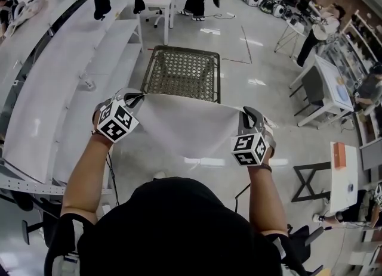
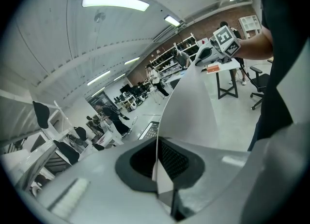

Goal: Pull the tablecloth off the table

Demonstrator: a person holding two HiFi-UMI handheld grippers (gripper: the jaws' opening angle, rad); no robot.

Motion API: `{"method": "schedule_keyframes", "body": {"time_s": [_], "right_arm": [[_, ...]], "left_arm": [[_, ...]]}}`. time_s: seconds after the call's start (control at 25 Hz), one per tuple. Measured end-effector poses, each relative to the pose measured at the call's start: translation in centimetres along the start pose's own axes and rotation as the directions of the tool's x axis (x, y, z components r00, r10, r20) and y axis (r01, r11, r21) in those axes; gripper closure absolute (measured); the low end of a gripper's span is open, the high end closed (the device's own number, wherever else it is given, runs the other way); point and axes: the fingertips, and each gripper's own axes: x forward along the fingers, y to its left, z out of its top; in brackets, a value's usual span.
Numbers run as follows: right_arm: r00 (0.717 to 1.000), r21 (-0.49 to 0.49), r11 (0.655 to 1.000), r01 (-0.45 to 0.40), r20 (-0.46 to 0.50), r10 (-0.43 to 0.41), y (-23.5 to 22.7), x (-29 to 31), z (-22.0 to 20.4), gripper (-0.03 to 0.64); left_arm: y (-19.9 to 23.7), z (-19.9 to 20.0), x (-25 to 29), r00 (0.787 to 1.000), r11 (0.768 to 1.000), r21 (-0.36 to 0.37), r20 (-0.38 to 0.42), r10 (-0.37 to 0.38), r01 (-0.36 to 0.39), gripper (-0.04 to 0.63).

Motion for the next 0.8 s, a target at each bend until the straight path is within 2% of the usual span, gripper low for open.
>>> {"method": "schedule_keyframes", "body": {"time_s": [0.8], "right_arm": [[1.000,0.020,1.000,0.000,-0.002,0.000,0.3,1.5,0.9,0.587]], "left_arm": [[1.3,-1.1,0.8,1.000,1.000,-0.002,-0.014,-0.018,0.018,0.594]]}}
